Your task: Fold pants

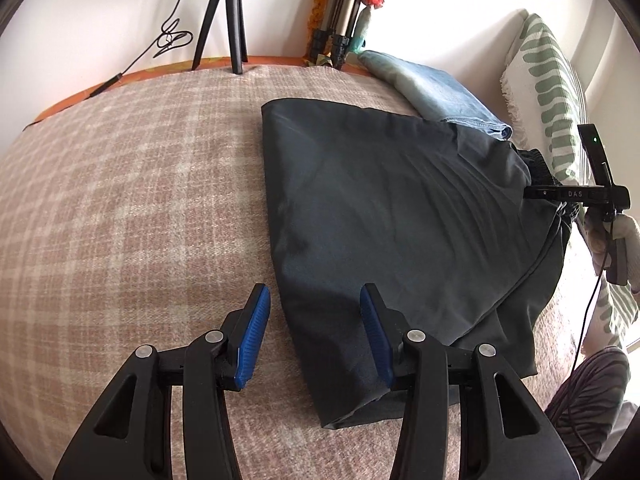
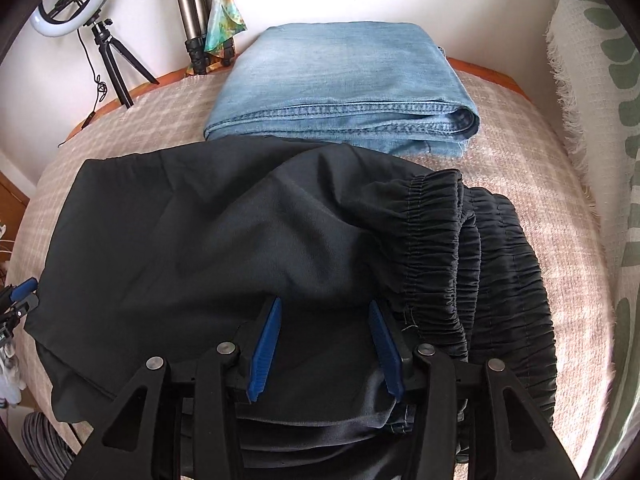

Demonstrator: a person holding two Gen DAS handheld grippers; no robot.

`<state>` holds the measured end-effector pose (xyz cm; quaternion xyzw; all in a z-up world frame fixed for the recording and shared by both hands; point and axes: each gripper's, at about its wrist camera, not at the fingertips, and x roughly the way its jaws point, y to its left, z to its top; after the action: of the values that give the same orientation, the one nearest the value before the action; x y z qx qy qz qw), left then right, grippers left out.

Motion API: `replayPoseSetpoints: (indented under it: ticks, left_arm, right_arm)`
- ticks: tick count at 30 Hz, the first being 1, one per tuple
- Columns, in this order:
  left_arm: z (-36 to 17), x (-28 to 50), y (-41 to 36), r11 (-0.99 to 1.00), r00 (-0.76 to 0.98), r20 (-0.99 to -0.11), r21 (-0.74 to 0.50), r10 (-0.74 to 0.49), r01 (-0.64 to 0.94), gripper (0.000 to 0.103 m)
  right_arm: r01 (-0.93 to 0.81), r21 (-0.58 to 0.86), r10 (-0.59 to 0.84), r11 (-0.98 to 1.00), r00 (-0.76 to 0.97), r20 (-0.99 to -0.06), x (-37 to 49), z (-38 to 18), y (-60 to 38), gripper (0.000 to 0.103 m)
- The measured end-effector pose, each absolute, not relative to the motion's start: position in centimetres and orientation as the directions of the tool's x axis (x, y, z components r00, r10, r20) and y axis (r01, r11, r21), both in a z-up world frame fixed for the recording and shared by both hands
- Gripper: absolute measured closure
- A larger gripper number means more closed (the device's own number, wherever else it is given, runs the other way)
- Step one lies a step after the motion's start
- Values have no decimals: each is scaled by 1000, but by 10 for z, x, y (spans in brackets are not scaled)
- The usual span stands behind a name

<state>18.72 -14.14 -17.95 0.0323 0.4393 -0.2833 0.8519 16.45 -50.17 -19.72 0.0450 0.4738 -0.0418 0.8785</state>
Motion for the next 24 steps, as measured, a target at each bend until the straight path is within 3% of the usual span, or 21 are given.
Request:
replayPoseSetpoints:
  ticks: [3,5,10,15,18,24]
  left_arm:
    - [-184,184,-142,851,449,-783,-188,-432,491,58]
    - [-187,183,-139,858,443,-786,-204,-431,472,58]
    - [-188,180,-133,863,445,-773,-251,-452,438,58]
    - [-190,178,-124,858,452,-742,-340,-496,384,59]
    - [-193,179,-121,849,448,-728,-380,-519,366,79]
    - [-186,174,-122,823,465,-684,-406,-562,397,92]
  right_arm:
    - [92,68,1,993,590,-808,157,-180,-487,55]
    - [52,89,38,995,618,-785,155,-165,-470,48]
    - [-73,126,143,989,648,-748,157,-141,-413,45]
    - [-186,156,240,970,636,-733,178,-126,-350,35]
    - [-243,158,278,957,608,-744,194,-126,-311,35]
    - [-299,181,317,937,507,-802,236,-145,-243,33]
